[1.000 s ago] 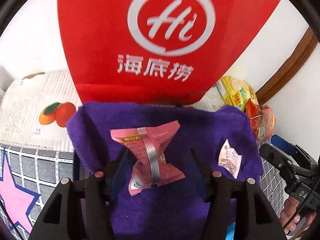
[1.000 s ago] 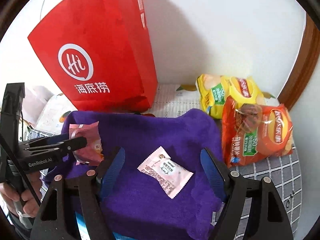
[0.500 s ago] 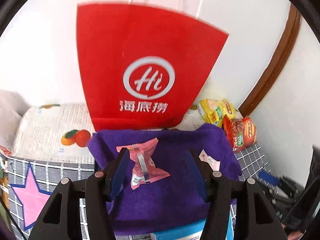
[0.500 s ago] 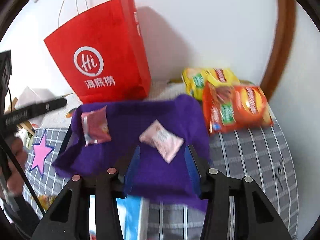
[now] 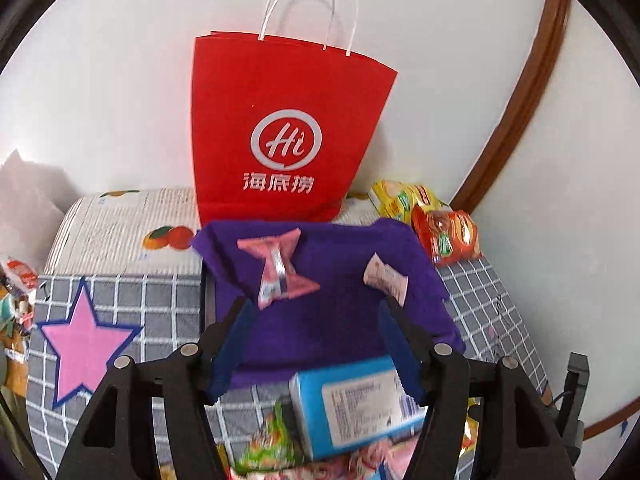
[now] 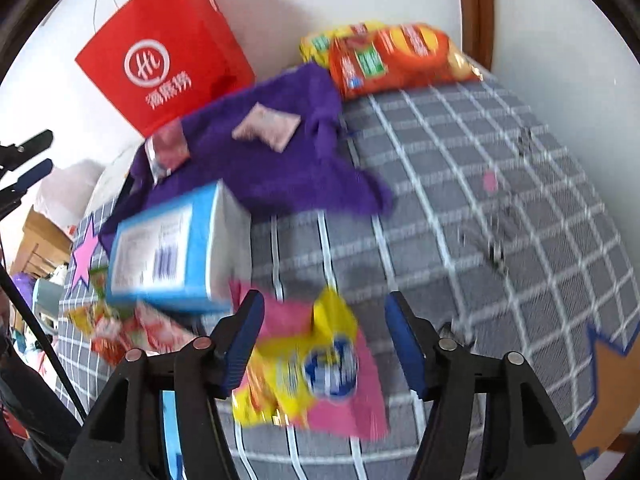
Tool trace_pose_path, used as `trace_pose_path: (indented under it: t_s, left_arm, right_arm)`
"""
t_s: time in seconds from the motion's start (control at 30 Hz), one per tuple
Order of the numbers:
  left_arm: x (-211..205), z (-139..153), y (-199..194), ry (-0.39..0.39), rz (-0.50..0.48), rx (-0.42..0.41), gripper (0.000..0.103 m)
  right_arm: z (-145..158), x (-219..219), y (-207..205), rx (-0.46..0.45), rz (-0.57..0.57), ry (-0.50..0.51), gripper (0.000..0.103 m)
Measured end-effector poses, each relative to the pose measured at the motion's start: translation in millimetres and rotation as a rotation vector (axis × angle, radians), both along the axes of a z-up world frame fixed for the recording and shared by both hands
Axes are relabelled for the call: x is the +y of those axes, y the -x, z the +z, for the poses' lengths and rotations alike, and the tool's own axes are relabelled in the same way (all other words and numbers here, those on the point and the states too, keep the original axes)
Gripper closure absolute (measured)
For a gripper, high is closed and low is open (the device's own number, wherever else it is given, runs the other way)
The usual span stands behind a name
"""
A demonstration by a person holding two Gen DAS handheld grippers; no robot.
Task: Organize snacks
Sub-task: 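Reach the left tool to the yellow packet while the right tool grasps the pink-yellow bag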
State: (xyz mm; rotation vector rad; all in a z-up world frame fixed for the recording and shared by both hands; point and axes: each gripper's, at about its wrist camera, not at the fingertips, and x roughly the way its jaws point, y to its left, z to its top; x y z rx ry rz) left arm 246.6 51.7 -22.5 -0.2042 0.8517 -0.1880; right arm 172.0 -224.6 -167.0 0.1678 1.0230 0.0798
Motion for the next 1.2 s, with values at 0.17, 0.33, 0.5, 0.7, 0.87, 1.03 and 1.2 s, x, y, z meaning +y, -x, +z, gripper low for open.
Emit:
trace_pose_path:
  t_s: [0.17, 0.33, 0.5, 0.7, 0.87, 1.03, 1.2]
  left_arm:
    - [7, -9, 32, -0.011, 0.009, 0.003, 0.037]
    - [19, -24, 58, -0.017, 0.037, 0.032, 0.037]
    - [28, -36, 78, -0.016, 0.051, 0.049, 0.037]
    - [38, -48, 92, -0.005, 0.067, 0.067, 0.037]
    - [46, -60, 101, 0.008, 0.082, 0.09, 0.037]
    - [53, -75, 108, -0.005, 0.096, 0.111, 0.037]
    - [67, -91, 111, -0.002, 0.126, 0.144, 0.037]
  right_arm:
    - [-13, 11, 16, -0.021, 0.018, -0.002, 0.033]
    - [-15, 13, 24, -0.028, 0.017, -0.027, 0.031]
    - [-16, 20, 34, -0.031, 0.062, -0.056, 0.03]
    - [-16, 32, 47, -0.061, 0.126, -0.074, 0.019]
    - [-29, 51, 49, -0.055, 0.15, 0.018, 0.018]
    - [-35, 55, 47, -0.081, 0.129, 0.057, 0.018]
    - [-38, 42, 40, -0.076, 0.069, -0.037, 0.018]
